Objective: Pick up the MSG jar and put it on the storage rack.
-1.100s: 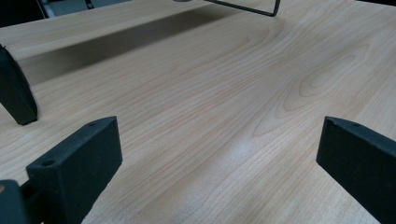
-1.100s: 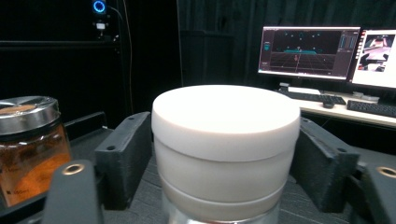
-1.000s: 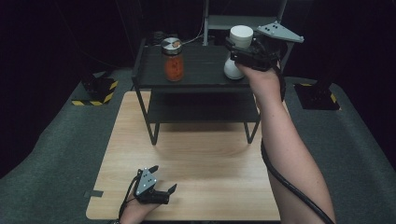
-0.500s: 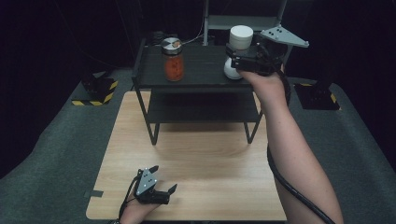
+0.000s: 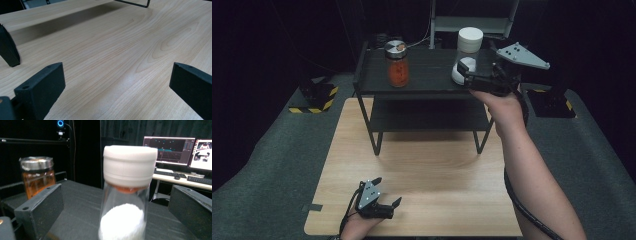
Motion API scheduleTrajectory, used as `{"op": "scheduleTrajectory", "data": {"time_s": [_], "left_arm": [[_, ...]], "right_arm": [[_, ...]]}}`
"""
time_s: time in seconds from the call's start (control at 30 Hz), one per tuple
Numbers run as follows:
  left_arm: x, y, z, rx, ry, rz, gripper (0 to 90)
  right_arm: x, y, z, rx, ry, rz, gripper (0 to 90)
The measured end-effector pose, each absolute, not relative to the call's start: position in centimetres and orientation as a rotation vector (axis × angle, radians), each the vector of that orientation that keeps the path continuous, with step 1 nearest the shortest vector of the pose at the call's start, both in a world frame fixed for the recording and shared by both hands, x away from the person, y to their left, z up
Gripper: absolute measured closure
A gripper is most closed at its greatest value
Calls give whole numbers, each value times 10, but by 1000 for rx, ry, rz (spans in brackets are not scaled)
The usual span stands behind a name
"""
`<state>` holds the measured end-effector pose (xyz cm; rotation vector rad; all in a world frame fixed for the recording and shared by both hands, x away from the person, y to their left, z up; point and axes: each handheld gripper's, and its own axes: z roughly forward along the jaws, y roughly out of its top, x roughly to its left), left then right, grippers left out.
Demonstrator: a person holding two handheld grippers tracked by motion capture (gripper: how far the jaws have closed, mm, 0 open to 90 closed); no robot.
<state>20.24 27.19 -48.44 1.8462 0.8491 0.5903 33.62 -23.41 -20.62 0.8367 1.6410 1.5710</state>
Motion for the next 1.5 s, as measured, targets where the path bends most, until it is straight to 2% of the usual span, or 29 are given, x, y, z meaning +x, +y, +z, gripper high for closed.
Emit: {"op": "scheduleTrajectory", "data": {"time_s": [0.43, 1.5], "left_arm": [[203, 272, -484, 1851, 844, 593, 4], [202, 272, -485, 1849, 827, 594, 4]], "right_arm": [[317, -241, -234, 803, 1690, 1558, 0], [272, -267, -336, 804, 1830, 1494, 0]]}}
